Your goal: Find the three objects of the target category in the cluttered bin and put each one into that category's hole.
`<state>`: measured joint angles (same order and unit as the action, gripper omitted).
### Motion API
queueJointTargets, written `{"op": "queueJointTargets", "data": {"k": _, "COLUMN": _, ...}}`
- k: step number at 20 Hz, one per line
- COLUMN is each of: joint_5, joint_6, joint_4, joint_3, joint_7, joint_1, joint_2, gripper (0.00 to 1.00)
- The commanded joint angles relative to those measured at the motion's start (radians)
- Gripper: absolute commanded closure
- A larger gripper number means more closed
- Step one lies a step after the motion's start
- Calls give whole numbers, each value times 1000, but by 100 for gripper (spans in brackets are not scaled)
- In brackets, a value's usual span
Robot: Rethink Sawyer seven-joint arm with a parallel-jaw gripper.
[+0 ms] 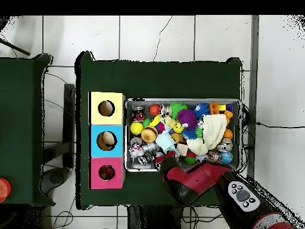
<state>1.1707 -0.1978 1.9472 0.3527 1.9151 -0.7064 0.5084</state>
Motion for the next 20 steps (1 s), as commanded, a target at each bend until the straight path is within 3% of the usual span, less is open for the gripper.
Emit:
{"op": "queueJointTargets", "data": {"k": 1, "joint_5": -105, "joint_6": 188, "joint_4": 60, "joint_3": 147, "joint_7": 55, "joint_1": -9, "joint_2": 184, "gripper": 0}}
{"op": "queueJointTargets", "data": {"k": 6, "joint_5": -341, "joint_6": 364, "joint_4": 206, "joint_3": 290, "joint_7": -3, "joint_1": -63, "joint_2": 389, "gripper": 0}}
{"op": "queueJointTargets", "data": {"k": 10, "joint_5": -434, "joint_6": 419, "joint_4": 237, "joint_3": 329, "joint_7": -28, "joint_1": -73, "joint_2": 454, "gripper": 0}}
{"op": "queueJointTargets", "data": {"k": 15, "joint_5": -456, "joint_6": 408, "joint_4": 243, "joint_3": 340, "joint_7": -9, "joint_1": -67, "joint_2": 448, "gripper": 0}}
{"op": "queueJointTargets", "data": {"k": 20, "joint_5": -418, "joint_6": 373, "joint_4": 227, "joint_3": 324, "joint_7": -10, "joint_1": -77, "joint_2": 397, "gripper": 0}}
